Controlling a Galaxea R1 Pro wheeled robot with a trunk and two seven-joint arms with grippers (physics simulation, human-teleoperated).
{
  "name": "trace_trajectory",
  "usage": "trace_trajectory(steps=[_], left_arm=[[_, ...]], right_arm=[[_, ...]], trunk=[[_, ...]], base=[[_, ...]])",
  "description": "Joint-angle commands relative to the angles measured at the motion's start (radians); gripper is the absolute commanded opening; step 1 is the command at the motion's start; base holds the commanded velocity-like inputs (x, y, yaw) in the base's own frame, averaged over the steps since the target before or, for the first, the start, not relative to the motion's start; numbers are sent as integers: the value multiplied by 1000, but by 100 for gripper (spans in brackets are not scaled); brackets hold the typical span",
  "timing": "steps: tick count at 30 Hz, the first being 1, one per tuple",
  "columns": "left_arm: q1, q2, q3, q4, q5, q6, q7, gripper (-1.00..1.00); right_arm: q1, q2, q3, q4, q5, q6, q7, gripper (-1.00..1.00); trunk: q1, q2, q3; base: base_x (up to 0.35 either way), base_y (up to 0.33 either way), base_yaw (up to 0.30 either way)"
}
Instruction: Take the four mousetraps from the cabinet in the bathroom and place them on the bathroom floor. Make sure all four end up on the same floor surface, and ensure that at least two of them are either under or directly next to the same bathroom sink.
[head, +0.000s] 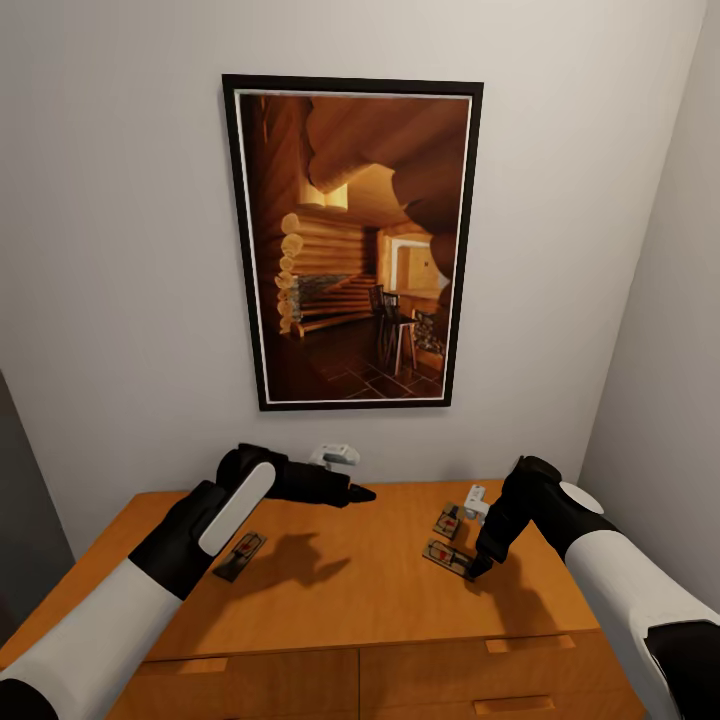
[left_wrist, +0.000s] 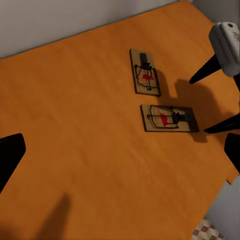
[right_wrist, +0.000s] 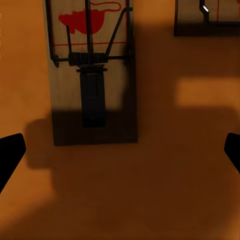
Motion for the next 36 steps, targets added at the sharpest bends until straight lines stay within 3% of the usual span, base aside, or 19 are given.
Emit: trace_trajectory(steps=[1, 36], left_arm=[[-1, 1, -1, -4, -10, 2, -10, 100], [-1, 1, 0, -15, -8, 2, -10, 100]], right_arm=[[-1, -1, 4, -2, 1, 10, 5, 100], [-1, -1, 3, -2, -1, 8, 5, 100]], trunk=[[0, -1, -2], [0, -1, -2]], base=[[0, 0, 0], [0, 0, 0]])
